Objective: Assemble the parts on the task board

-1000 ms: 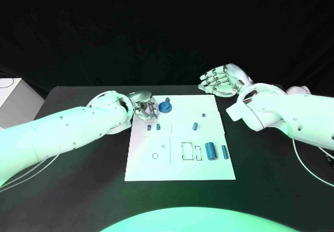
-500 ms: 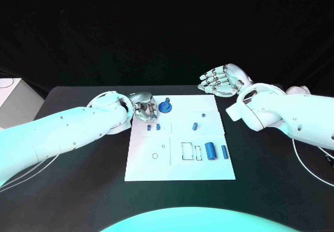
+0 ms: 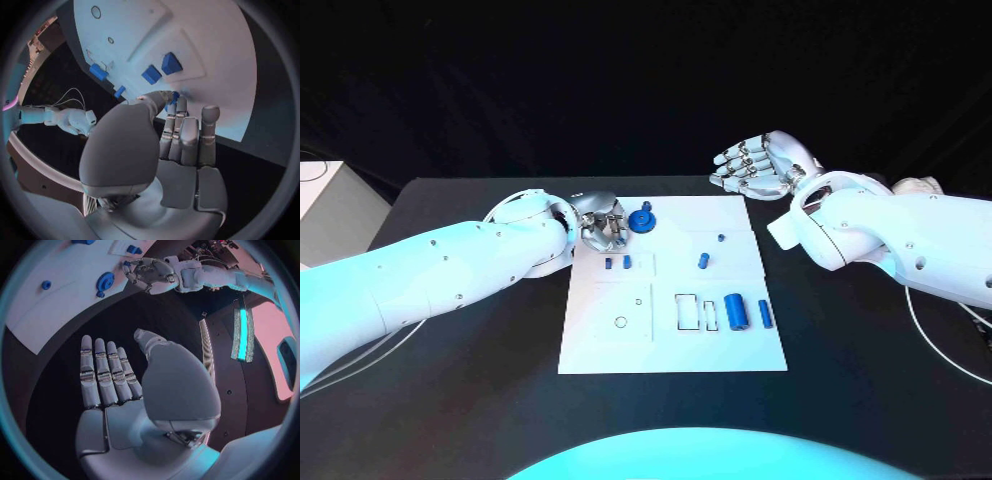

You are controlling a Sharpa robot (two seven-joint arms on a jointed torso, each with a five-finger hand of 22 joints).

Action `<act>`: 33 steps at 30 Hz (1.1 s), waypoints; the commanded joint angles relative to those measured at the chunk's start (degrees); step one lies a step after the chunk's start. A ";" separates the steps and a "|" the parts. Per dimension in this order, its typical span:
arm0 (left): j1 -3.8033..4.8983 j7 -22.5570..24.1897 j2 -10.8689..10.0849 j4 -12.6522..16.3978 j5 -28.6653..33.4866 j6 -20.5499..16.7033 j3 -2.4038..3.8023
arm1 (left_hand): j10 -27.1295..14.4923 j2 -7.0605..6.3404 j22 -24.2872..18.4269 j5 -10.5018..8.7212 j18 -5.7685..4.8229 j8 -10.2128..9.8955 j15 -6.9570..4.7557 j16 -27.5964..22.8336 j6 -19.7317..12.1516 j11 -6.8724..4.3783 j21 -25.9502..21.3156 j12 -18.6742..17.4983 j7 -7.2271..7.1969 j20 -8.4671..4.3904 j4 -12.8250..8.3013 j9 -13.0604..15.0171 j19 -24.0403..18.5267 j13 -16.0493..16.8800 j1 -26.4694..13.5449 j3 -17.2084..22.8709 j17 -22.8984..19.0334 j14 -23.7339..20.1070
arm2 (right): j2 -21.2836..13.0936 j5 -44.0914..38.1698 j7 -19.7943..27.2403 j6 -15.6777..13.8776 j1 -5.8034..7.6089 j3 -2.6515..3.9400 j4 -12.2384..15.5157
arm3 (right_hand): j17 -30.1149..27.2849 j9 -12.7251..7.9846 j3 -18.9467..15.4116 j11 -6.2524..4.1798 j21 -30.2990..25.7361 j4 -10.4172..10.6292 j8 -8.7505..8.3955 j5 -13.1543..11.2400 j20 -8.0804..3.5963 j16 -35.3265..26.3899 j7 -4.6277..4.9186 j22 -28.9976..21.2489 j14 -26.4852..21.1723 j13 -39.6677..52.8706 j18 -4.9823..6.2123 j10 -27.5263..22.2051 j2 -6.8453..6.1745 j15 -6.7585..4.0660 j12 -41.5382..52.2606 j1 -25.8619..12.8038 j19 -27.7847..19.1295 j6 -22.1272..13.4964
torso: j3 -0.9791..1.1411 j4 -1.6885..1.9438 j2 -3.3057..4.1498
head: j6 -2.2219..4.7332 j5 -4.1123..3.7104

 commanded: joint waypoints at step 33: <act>-0.21 -0.67 -0.01 0.00 -0.86 2.79 -0.40 | -0.39 -0.29 -1.09 -0.14 0.15 -2.17 0.57 -0.34 -1.74 1.05 -0.99 -2.40 1.06 0.24 -1.11 -0.29 -1.73 -0.33 -0.55 0.12 -1.66 -1.58 | -0.01 -0.42 0.35 0.85 -0.02 0.01 0.00 | -0.29 -0.09 -0.51 0.05 0.04 -0.05 -0.31 0.29 -0.02 -0.39 1.24 -0.32 0.41 -0.10 0.76 0.39 0.40 0.12 -0.26 -0.39 0.26 0.07 | 0.01 0.01 -0.04 | -0.19 0.01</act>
